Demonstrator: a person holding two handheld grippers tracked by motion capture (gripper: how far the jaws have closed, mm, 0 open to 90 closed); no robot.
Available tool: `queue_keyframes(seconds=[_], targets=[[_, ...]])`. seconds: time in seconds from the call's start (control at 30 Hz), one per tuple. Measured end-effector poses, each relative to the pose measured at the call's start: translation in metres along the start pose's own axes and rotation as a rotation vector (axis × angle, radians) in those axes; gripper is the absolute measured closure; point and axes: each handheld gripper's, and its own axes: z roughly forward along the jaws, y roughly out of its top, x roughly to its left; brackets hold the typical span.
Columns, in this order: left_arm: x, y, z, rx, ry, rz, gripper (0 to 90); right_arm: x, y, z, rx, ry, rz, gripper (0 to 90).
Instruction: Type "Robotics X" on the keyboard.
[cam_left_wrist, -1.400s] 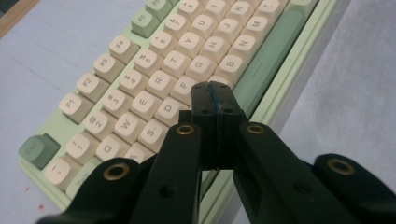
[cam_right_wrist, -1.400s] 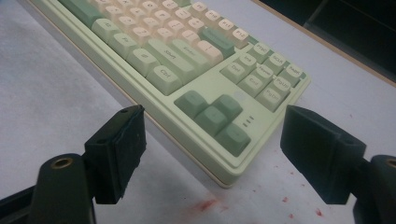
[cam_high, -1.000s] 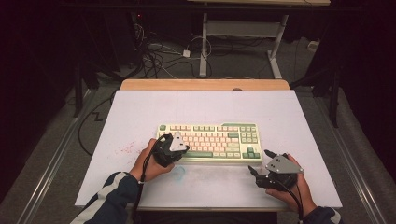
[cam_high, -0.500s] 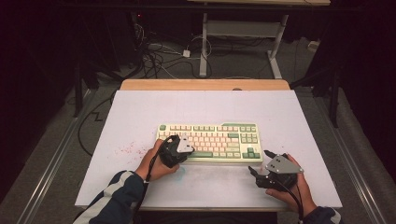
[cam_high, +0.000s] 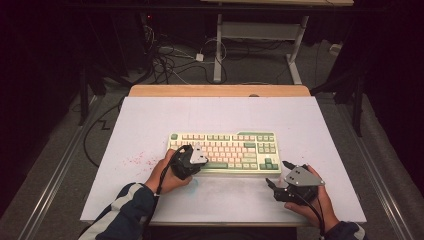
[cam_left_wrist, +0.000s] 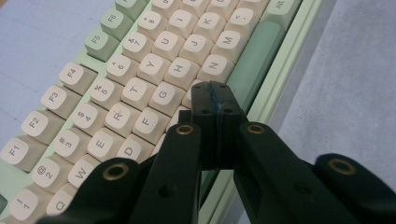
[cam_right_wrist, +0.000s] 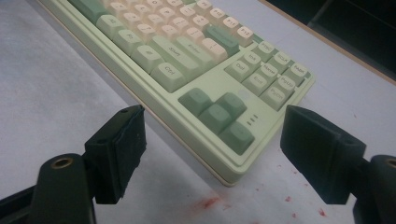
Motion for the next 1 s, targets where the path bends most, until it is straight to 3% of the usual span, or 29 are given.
queue_keyframes(seconds=[1.0], targets=[[-0.0014,-0.0014,-0.0002,-0.011,0.011,0.013,86.0,0.0016,0.0001,0.0008,0.007,0.011,-0.011,23.4]])
